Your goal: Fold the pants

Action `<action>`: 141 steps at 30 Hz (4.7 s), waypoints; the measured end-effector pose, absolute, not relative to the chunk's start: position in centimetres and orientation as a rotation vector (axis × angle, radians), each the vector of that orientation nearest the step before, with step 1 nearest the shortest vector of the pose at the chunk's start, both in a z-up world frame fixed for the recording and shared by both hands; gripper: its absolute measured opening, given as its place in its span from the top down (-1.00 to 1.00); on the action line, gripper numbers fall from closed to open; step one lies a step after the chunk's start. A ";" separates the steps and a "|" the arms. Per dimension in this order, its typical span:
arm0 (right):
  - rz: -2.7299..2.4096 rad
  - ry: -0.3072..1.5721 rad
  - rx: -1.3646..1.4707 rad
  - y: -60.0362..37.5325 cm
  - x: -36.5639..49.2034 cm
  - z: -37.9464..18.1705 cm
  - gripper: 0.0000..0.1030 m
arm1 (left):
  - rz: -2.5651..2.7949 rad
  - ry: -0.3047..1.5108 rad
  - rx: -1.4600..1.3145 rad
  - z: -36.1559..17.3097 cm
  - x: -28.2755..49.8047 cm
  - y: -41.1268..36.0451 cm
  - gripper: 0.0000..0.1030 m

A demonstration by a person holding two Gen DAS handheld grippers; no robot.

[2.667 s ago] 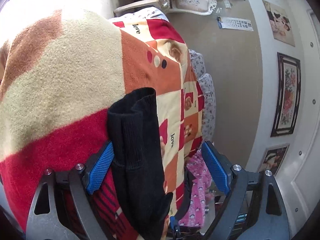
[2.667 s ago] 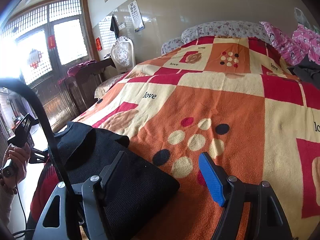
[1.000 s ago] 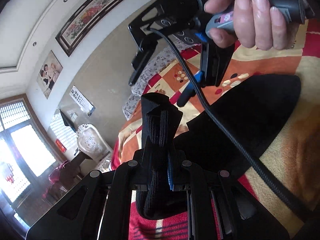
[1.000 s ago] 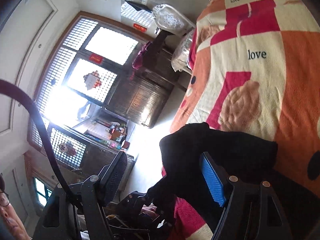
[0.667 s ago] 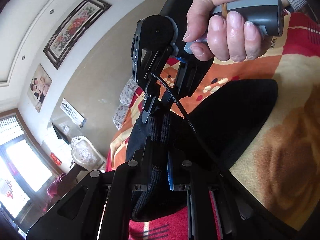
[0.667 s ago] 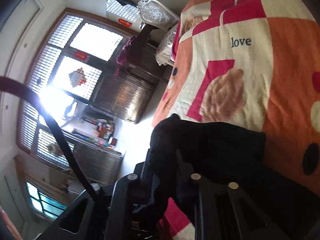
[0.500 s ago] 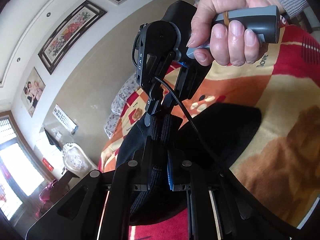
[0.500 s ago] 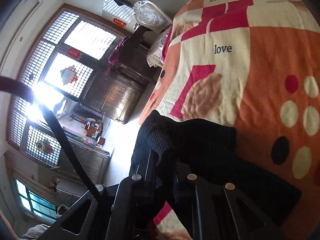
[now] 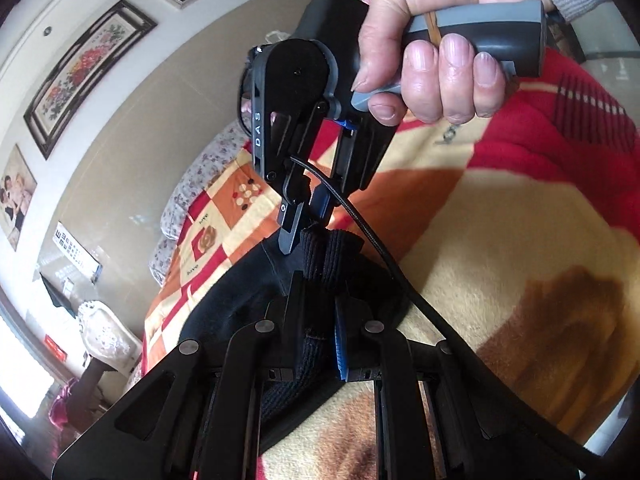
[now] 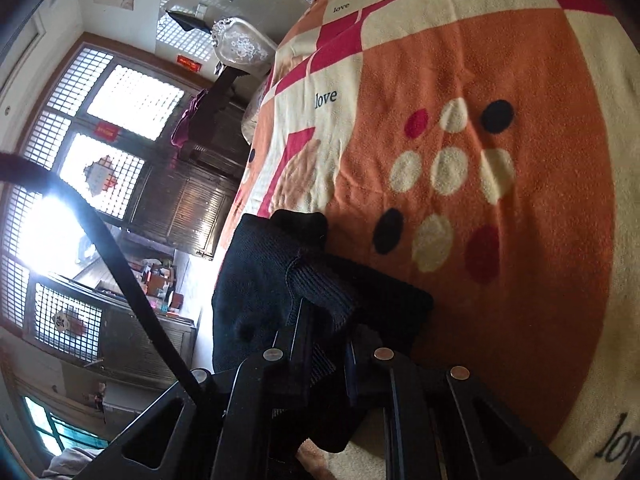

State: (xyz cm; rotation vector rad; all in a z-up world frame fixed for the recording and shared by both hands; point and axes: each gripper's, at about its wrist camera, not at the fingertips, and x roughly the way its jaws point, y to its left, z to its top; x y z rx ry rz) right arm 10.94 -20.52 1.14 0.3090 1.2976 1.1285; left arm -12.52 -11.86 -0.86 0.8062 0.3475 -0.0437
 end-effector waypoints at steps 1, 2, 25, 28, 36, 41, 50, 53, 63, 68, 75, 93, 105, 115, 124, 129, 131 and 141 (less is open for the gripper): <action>1.127 1.290 0.298 -20.6 10.8 0.9 0.77 | -0.033 0.351 0.818 -0.9 -12.4 -11.9 0.74; 1.134 1.280 0.305 -20.5 10.8 0.5 0.77 | -0.024 0.352 0.826 -1.1 -12.4 -11.9 0.73; 1.135 0.573 -0.216 -21.4 -2.1 9.1 0.45 | -0.180 0.589 -0.477 5.6 -13.8 6.9 0.27; 1.154 0.602 -0.280 -18.9 -3.6 6.6 0.45 | -0.182 0.699 -0.507 3.8 -11.1 6.6 0.27; 1.113 0.784 -0.188 -18.3 -0.6 1.4 0.43 | -0.048 0.719 -0.250 3.0 -9.9 3.7 0.31; 1.121 0.774 -0.134 -18.8 -1.1 1.5 0.43 | -0.171 0.603 -0.253 6.1 -9.4 3.4 0.31; 1.139 0.751 -0.042 -19.5 -1.0 1.3 0.43 | -0.171 0.818 -0.334 3.1 -3.9 5.3 0.45; 1.160 0.739 -0.013 -19.8 -0.9 1.0 0.43 | -0.153 0.748 -0.319 5.6 -3.9 5.9 0.44; 1.173 0.724 0.008 -20.0 -0.9 0.8 0.43 | -0.078 0.893 -0.268 2.8 2.6 7.1 0.41; 1.184 0.730 0.029 -20.2 -0.6 0.8 0.43 | -0.077 0.822 -0.283 5.3 0.6 7.1 0.41; 1.126 0.704 -0.003 -20.6 0.0 4.3 0.42 | -0.089 0.786 -0.215 3.5 -2.5 6.1 0.38; 0.990 0.933 0.330 -24.9 3.2 1.8 -0.19 | -0.179 0.768 -0.688 2.4 -5.1 13.9 -0.55; 1.005 0.994 0.333 -22.5 2.6 -0.5 -0.17 | -0.327 0.861 -0.783 0.1 -3.2 12.3 -0.55; 0.961 0.921 0.318 -23.9 2.6 1.1 0.45 | -0.190 0.833 -0.594 2.8 -2.4 9.4 0.26; 0.848 0.956 0.291 -27.2 12.1 3.2 0.46 | -0.234 0.866 -0.532 2.5 8.1 5.4 0.26; 0.867 0.988 0.292 -27.9 14.5 0.0 0.26 | -0.163 0.826 -0.491 0.6 8.8 5.5 -0.40; 0.874 0.990 0.370 -29.1 14.6 -0.7 0.11 | -0.191 0.814 -0.508 0.4 8.3 6.2 -0.43; 0.874 0.561 0.315 -31.7 10.0 4.1 0.12 | -0.153 0.568 -0.301 3.3 2.6 2.9 -0.42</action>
